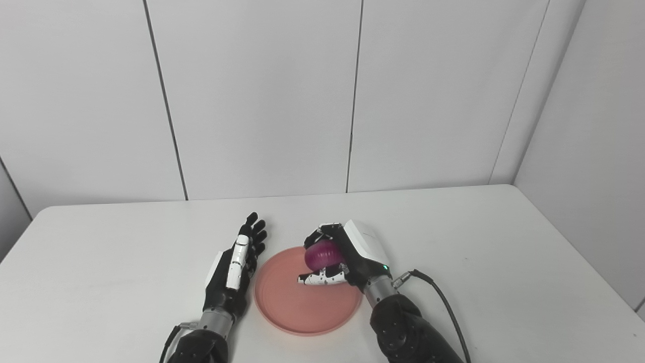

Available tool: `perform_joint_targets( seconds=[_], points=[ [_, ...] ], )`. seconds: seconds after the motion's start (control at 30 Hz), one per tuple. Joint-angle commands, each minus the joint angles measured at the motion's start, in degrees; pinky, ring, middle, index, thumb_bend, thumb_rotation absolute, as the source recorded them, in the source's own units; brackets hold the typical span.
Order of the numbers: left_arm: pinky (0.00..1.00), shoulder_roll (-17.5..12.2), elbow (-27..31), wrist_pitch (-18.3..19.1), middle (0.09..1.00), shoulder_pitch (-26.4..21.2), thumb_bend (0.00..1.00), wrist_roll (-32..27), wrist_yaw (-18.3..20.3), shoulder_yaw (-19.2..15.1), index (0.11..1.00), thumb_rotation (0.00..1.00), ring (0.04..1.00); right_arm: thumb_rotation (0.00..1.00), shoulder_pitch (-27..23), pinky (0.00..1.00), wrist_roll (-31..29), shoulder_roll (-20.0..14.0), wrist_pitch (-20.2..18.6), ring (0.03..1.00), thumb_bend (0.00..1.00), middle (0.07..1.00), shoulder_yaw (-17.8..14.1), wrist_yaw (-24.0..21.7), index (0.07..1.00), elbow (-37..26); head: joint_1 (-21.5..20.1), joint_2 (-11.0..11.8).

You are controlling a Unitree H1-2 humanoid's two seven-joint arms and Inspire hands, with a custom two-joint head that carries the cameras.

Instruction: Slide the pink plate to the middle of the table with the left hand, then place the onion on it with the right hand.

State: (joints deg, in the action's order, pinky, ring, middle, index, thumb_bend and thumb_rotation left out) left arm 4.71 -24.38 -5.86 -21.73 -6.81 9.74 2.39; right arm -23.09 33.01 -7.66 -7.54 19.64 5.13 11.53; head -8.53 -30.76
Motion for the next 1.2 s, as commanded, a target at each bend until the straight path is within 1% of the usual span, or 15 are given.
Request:
perform_joint_targets(
  seconds=[0.0, 0.07, 0.13, 0.27, 0.43, 0.67, 0.73, 0.8, 0.87, 0.9, 0.93, 0.97, 1.0, 1.07, 1.17],
  points=[
    [0.99, -0.1, 2.4, -2.4, 0.974, -1.8, 0.57, 0.9, -0.4, 0.2, 0.962, 1.0, 0.978, 0.0, -2.3, 0.23, 1.4, 0.5, 4.0, 0.386, 0.51, 0.488, 0.4, 1.8, 0.514, -0.8, 0.0, -0.1],
    [0.99, -0.1, 2.3, -2.6, 0.974, -1.8, 0.58, 0.9, -0.3, 0.2, 0.962, 1.0, 0.977, 0.0, -2.2, 0.23, 2.6, 0.4, 5.8, 0.401, 0.51, 0.507, 1.1, 3.3, 0.493, 0.2, 0.0, -0.1],
    [0.99, -0.1, 2.4, -2.5, 0.976, -1.7, 0.58, 1.0, -0.2, 0.2, 0.964, 1.0, 0.979, 0.0, -2.2, 0.24, 3.1, 0.3, 7.6, 0.361, 0.5, 0.461, 1.4, 4.3, 0.54, 1.2, 0.1, -0.2],
    [0.99, 0.0, 2.6, -2.6, 0.978, -1.6, 0.57, 0.9, -0.1, 0.2, 0.967, 1.0, 0.979, 0.0, -1.5, 0.25, 1.1, 0.4, 6.6, 0.361, 0.5, 0.459, 1.4, 0.7, 0.56, 0.6, 0.1, -0.4],
    [0.99, 0.0, 3.6, -2.1, 0.975, -1.3, 0.57, 0.9, -0.1, 0.2, 0.966, 1.0, 0.979, 0.0, -0.6, 0.28, 2.1, 0.4, 5.6, 0.366, 0.5, 0.467, 1.8, -0.8, 0.563, -0.7, 0.1, -0.5],
    [0.98, -0.1, 3.2, -2.4, 0.975, -1.4, 0.57, 1.5, -0.1, 0.4, 0.964, 1.0, 0.975, 0.0, 0.5, 0.29, 3.5, 0.9, 7.4, 0.368, 0.5, 0.457, 2.1, 0.0, 0.561, -0.8, 0.1, -0.5],
    [0.98, 0.0, 3.0, -2.5, 0.975, -1.5, 0.57, 1.4, -0.1, 0.4, 0.964, 1.0, 0.974, 0.0, 0.6, 0.36, 3.8, 0.9, 7.8, 0.392, 0.5, 0.47, 2.2, 0.1, 0.559, -0.7, 0.1, -0.5],
    [0.98, 0.0, 3.1, -2.4, 0.975, -1.5, 0.57, 1.4, -0.1, 0.4, 0.964, 1.0, 0.974, 0.0, 0.8, 0.39, 3.8, 0.9, 8.2, 0.401, 0.51, 0.476, 2.3, 0.2, 0.556, -0.6, 0.1, -0.5],
    [0.99, 0.0, 3.2, -2.5, 0.976, -1.4, 0.58, 1.4, 0.0, 0.5, 0.966, 1.0, 0.976, 0.0, 1.1, 0.46, 4.1, 0.7, 8.8, 0.529, 0.51, 0.485, 2.4, 0.6, 0.515, -0.7, 0.1, -0.5],
    [0.99, 0.1, 3.3, -2.5, 0.976, -1.4, 0.57, 1.3, 0.0, 0.5, 0.966, 1.0, 0.976, 0.08, 1.1, 0.54, 4.3, 0.6, 9.0, 0.604, 0.51, 0.602, 2.5, 0.8, 0.504, -0.8, 0.1, -0.5],
    [0.99, 0.1, 3.3, -2.5, 0.976, -1.3, 0.57, 1.3, 0.0, 0.5, 0.966, 1.0, 0.976, 0.11, 1.3, 0.57, 4.4, 0.4, 9.3, 0.629, 0.5, 0.642, 2.6, 0.8, 0.5, -1.0, 0.1, -0.5],
    [0.98, 0.1, 3.4, -2.5, 0.976, -1.3, 0.57, 1.3, 0.0, 0.5, 0.965, 1.0, 0.975, 0.24, 1.3, 0.64, 4.5, 0.3, 9.5, 0.694, 0.52, 0.711, 2.6, 0.8, 0.651, -1.0, 0.1, -0.5],
    [0.99, 0.1, 3.5, -2.5, 0.978, -1.3, 0.56, 1.1, 0.2, 0.5, 0.967, 1.0, 0.977, 0.36, 1.4, 0.69, 4.5, 0.1, 9.9, 0.735, 0.54, 0.75, 2.6, 0.8, 0.719, -1.1, 0.1, -0.4],
    [0.99, 0.0, 3.4, -2.6, 0.98, -1.2, 0.56, 1.1, 0.4, 0.5, 0.969, 1.0, 0.978, 0.42, 1.5, 0.71, 4.4, -0.2, 10.6, 0.754, 0.55, 0.767, 2.6, 0.6, 0.744, -1.3, 0.1, -0.4],
    [0.99, -0.1, 3.5, -2.6, 0.979, -1.1, 0.55, 1.3, 0.4, 0.5, 0.968, 1.0, 0.979, 0.67, 1.8, 0.79, 3.7, -0.5, 10.8, 0.823, 0.6, 0.836, 2.3, -0.3, 0.827, -2.1, 0.0, -0.4]
  ],
)
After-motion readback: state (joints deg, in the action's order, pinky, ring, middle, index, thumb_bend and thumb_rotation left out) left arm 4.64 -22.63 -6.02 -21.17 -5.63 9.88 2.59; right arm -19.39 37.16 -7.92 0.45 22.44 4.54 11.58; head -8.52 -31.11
